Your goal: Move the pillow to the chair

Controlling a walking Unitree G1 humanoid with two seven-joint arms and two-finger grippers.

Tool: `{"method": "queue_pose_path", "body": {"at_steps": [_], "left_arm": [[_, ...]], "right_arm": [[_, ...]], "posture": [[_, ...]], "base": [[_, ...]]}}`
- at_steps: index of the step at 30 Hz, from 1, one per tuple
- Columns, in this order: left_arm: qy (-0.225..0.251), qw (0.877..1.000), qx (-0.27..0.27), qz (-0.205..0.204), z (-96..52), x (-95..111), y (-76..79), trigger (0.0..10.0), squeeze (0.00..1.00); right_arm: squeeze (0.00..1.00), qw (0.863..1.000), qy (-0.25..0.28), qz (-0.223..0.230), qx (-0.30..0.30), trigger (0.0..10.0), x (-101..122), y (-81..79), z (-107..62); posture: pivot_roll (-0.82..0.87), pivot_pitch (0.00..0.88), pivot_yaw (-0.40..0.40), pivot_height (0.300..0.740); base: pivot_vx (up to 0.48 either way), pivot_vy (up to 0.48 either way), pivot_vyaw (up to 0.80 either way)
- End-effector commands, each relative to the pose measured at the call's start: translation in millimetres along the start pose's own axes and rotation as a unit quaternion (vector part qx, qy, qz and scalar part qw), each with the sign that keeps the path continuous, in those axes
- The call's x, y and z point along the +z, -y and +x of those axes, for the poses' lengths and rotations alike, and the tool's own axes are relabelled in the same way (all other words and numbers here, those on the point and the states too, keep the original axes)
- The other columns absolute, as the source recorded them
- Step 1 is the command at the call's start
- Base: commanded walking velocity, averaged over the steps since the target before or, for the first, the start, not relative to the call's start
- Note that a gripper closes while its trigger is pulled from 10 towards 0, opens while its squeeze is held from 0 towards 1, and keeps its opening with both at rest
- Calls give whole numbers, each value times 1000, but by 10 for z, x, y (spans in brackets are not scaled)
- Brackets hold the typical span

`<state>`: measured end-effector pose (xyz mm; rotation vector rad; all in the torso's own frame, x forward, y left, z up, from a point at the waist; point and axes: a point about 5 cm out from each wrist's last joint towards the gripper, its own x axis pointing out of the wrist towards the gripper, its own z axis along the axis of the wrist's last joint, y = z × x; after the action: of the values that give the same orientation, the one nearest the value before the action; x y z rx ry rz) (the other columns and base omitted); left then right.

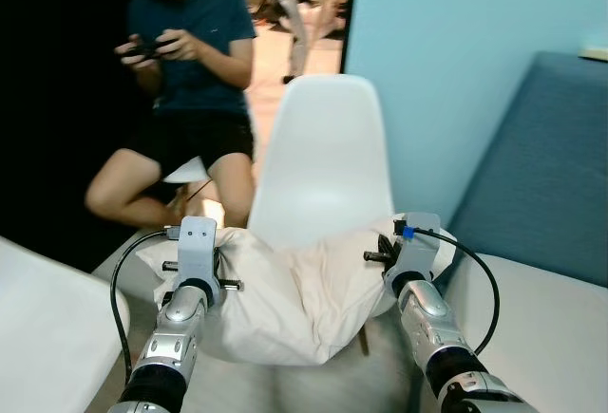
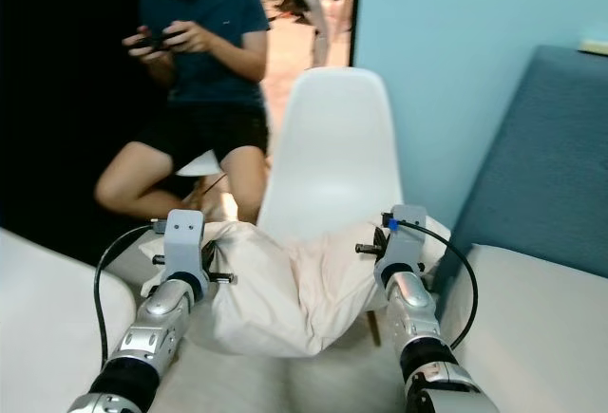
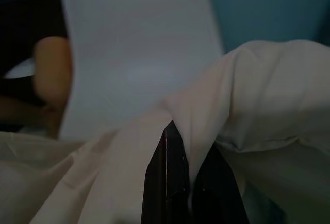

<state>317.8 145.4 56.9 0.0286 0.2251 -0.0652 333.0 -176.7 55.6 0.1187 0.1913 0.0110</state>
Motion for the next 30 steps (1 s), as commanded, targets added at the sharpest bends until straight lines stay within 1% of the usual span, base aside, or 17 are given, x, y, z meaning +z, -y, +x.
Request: {"method": "queue_pose_path", "body": {"at_steps": [1, 5, 8, 11, 18, 23, 27, 30], "left_arm": [[25, 1000, -11, 11, 8, 88, 16, 10000, 0], [29, 999, -10, 22, 5, 96, 14, 10000, 0], [30, 999, -10, 20, 2, 94, 3, 10000, 0], [40, 999, -6, 9, 0, 131, -25, 10000, 0], [46, 999, -4, 17, -1, 150, -36, 10000, 0], [58, 998, -8, 0, -12, 166, -19, 10000, 0], [62, 998, -9, -4, -15, 174, -19, 10000, 0], [62, 998, -12, -6, -20, 176, -23, 10000, 0]], "right_arm": [[0, 1000, 15, -2, 16, 10000, 58, -88, 26], [0, 1000, 16, -3, 16, 10000, 60, -87, 26], [0, 1000, 20, -1, 22, 10000, 71, -109, 28], [0, 999, 29, -2, 35, 10000, 94, -154, 34], [0, 999, 28, 0, 40, 10000, 91, -176, 37], [0, 999, 28, -4, 42, 10000, 94, -184, 39], [0, 999, 28, -4, 44, 10000, 95, -185, 39], [0, 999, 29, -5, 44, 10000, 97, -181, 40]], "posture": [[-7, 37, 4, 740], [-8, 38, 3, 740], [-8, 37, 5, 740], [-3, 37, -1, 740], [-3, 36, -2, 740], [-5, 37, -2, 740], [-4, 33, -5, 740], [-3, 31, -7, 740]], "base": [[0, 0, -800], [0, 0, -800], [0, 0, -800], [0, 0, 0], [0, 0, 0], [0, 0, 0], [0, 0, 0], [268, 0, 0]]}}
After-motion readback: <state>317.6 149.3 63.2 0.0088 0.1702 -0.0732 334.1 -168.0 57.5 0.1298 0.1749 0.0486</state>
